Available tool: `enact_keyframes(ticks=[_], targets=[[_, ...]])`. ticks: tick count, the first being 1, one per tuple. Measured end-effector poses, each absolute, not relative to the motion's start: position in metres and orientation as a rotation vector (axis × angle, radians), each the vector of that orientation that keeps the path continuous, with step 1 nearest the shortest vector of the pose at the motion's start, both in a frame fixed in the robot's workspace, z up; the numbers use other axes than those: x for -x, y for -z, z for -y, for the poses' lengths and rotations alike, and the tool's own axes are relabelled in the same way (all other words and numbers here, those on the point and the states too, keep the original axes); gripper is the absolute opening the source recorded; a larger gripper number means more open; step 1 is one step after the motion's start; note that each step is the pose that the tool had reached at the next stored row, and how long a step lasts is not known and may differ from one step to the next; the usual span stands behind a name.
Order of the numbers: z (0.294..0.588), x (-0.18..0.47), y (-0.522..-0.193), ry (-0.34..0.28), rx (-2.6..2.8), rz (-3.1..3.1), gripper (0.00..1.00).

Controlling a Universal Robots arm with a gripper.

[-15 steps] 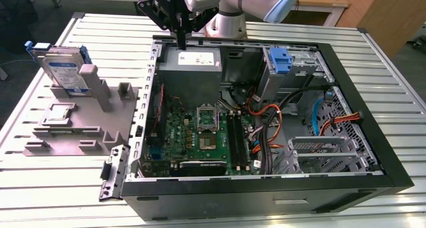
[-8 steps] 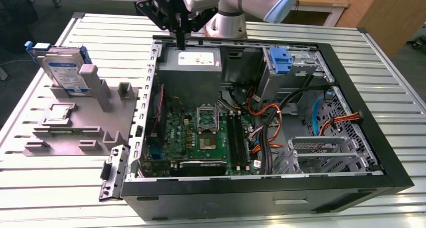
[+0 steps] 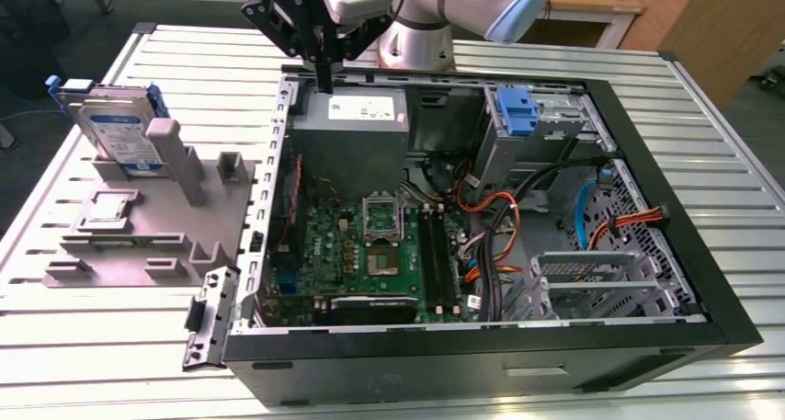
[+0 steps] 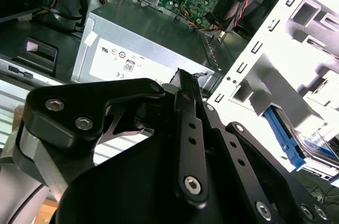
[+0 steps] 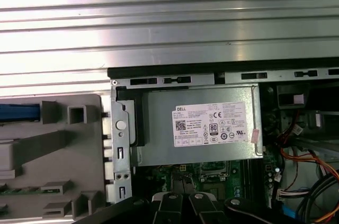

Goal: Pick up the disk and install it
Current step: 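Reach for the disk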

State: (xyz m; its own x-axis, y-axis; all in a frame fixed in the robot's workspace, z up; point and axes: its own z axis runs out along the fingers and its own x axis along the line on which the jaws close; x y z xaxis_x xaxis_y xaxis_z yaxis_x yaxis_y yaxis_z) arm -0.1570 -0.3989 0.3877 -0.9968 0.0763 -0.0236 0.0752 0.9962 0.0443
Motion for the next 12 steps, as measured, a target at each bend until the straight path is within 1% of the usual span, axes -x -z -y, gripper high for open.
enact_keyframes(ticks=[12], targets=[[0.399,0.1619,-0.3874,-0.068,-0.118,-3.113,0.1]])
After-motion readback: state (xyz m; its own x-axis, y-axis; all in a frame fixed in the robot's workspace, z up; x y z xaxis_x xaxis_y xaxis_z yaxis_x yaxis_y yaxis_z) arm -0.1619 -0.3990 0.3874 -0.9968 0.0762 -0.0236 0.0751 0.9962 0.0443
